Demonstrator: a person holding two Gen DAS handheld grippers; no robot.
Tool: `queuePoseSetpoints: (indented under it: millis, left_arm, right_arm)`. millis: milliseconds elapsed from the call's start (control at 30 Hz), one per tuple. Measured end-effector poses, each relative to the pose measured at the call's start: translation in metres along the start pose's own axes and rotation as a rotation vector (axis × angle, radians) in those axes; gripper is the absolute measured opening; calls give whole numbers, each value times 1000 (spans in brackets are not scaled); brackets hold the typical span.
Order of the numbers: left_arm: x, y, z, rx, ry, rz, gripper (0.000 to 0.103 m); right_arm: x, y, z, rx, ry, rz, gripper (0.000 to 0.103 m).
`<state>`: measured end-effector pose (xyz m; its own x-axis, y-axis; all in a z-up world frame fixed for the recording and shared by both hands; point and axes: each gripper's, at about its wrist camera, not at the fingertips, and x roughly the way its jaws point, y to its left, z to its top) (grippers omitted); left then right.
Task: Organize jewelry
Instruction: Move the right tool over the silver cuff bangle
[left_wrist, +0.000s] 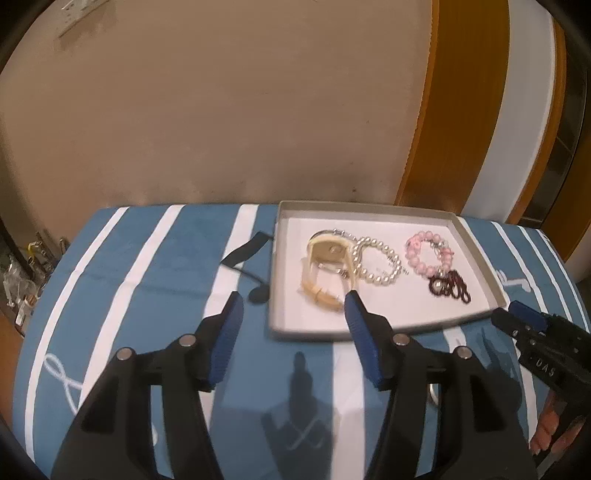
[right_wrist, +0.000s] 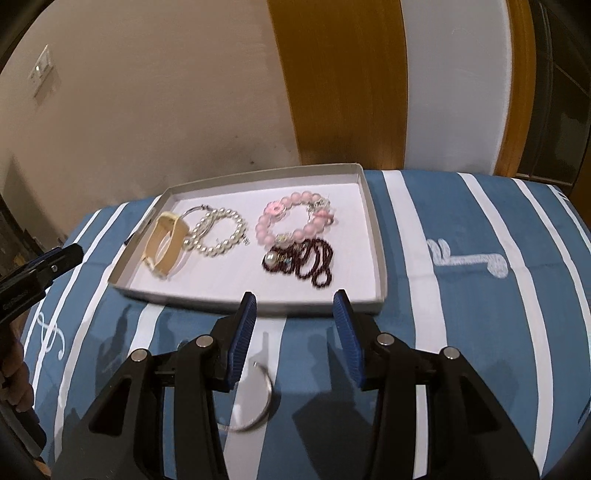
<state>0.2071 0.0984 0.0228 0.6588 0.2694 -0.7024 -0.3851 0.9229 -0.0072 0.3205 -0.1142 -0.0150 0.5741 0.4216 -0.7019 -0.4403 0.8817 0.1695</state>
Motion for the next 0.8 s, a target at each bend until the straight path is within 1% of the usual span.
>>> queuePoseSetpoints:
  millis: [233, 333, 367, 400, 433, 467, 533, 600, 800]
  left_arm:
    - [-22, 10, -30, -6, 2, -3, 69]
    - [-28, 12, -43, -8, 8, -13, 72]
    - [-29, 13, -47, -10, 11, -17, 73]
    - [-31, 14, -50, -11, 13, -21, 73]
    - [-32, 14, -53, -13, 15, -24, 74]
    - [-34, 15, -56, -15, 16, -29, 74]
    - [-38, 17, -62, -17, 16, -34, 75]
    - [-41, 18, -66, -18, 15, -37, 77]
    - [-47, 22, -77, -19, 16, -50, 79]
  right_arm:
    - [-14, 9, -19, -6, -8, -5, 45]
    - [-15, 15, -30, -13, 6, 3, 45]
    - [-14, 17, -34, -14, 14, 6, 48]
    - [-14, 20, -38, -15, 19, 7, 54]
    - [-15, 21, -41, -16, 19, 6, 58]
    - [-15, 24, -44, -18, 18, 6, 64]
    - [-15, 29, -49, -24, 21, 4, 68]
    - [-14, 34, -53, -29, 24, 2, 75]
    - [-4, 52, -63, -62, 33, -53, 87]
